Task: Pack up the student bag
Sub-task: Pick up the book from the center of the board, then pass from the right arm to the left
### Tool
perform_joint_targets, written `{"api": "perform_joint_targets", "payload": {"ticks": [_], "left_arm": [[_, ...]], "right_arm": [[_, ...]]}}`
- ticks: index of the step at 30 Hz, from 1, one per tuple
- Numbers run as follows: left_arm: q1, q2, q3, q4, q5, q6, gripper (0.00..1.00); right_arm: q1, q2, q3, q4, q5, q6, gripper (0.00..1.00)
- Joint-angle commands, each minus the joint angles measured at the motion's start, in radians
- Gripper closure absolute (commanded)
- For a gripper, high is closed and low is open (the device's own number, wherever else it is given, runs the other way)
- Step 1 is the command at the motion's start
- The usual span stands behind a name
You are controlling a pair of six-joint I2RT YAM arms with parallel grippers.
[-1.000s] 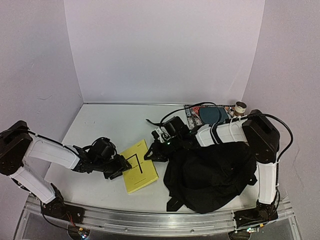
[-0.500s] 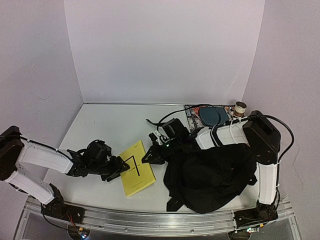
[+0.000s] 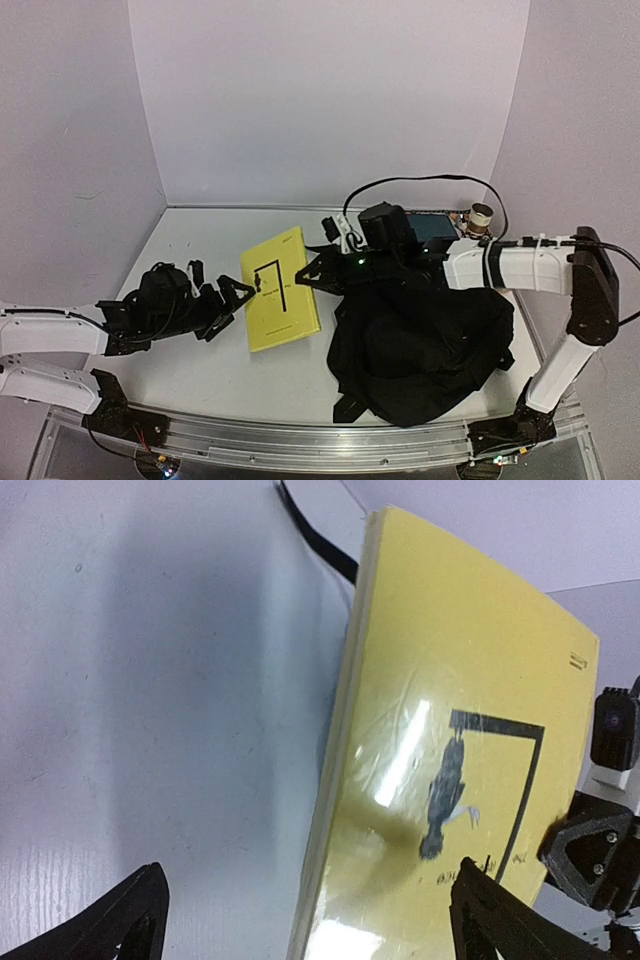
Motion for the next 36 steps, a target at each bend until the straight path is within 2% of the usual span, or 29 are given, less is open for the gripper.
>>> {"api": "perform_joint_targets", "payload": {"ticks": [1, 7, 19, 25, 31, 36], "left_arm": [[-0.003, -0.095, -0.009, 0.036, -0.064, -0.033, 0.01], [-0.005, -0.119, -0.025, 0.112, -0.05, -0.079, 0.01], [-0.044, 0.076, -0.051, 0.557, 0.02, -0.123, 0.01], [-0.083, 0.149, 0.021, 0.63, -0.006, -0.084, 0.01], [-0.09, 0.244, 0.091, 0.695, 0.013, -0.114, 0.01], [-0.112, 0.351, 0.089, 0.9, -0.008, -0.21, 0.05]], "right_arm": [[-0.013, -0.13, -0.073, 0.178, 0.178, 0.029, 1.0], [-0.016, -0.211, -0.162, 0.333, 0.314, 0.096, 1.0], [-0.015, -0.255, -0.273, 0.667, 0.42, 0.24, 1.0], [-0.016, -0.24, -0.276, 0.734, 0.428, 0.275, 1.0], [-0.015, -0.216, -0.275, 0.802, 0.409, 0.321, 1.0], [-0.015, -0.21, -0.281, 0.838, 0.407, 0.337, 1.0]]}}
